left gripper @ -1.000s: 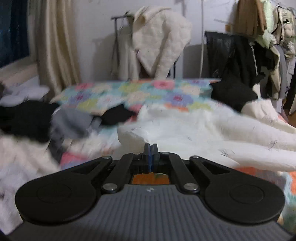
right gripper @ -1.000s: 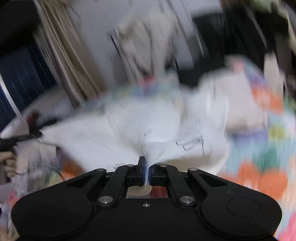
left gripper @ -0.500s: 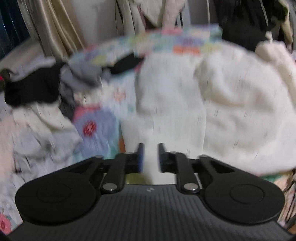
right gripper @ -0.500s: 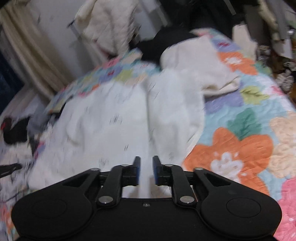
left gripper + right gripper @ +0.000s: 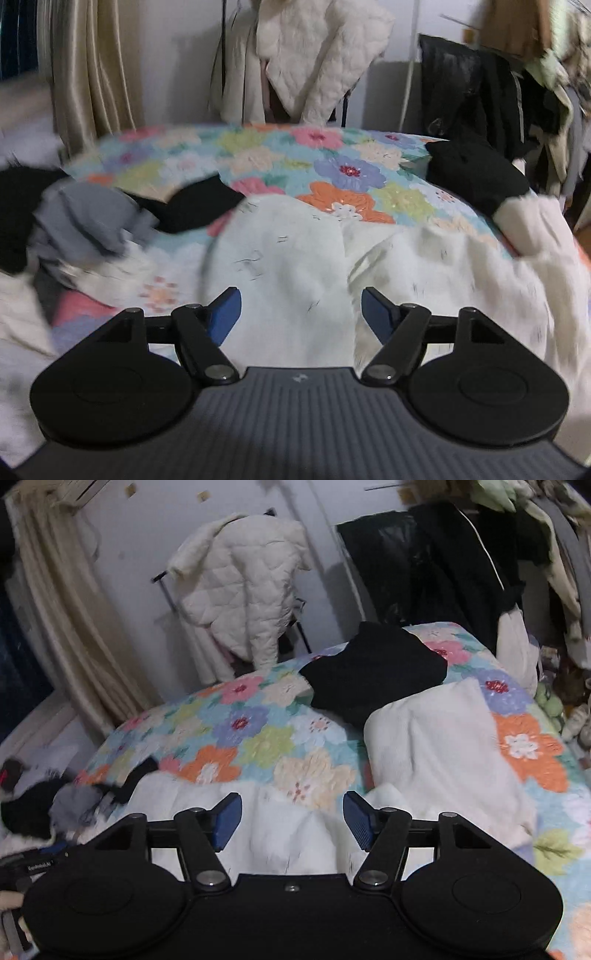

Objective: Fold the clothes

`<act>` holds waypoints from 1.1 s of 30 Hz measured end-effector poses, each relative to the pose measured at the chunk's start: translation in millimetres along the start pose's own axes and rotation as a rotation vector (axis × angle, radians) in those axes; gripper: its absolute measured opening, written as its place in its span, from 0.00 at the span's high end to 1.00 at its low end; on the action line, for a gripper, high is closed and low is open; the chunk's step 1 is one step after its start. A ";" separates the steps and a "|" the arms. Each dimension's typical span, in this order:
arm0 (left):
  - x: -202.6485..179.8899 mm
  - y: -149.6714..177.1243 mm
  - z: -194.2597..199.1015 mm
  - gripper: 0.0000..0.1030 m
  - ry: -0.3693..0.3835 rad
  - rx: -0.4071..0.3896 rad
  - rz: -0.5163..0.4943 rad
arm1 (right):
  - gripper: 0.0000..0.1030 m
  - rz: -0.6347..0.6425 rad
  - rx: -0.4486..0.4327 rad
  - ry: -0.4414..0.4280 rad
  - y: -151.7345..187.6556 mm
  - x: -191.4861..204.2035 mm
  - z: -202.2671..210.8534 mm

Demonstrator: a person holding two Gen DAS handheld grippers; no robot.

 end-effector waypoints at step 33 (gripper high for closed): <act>-31.0 4.6 -86.6 0.97 -0.066 -0.061 -0.234 | 0.99 0.415 0.046 -0.151 104.5 24.2 -21.3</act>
Point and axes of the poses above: each gripper's, at about its wrist camera, not at the fingertips, and z roughly against the way its jaws point, x to its left, y to its underside, the point moved 3 cm from there along -z, roughly the way its jaws point, and after that the axes turned 11 degrees about -z, right-handed, at the moved point
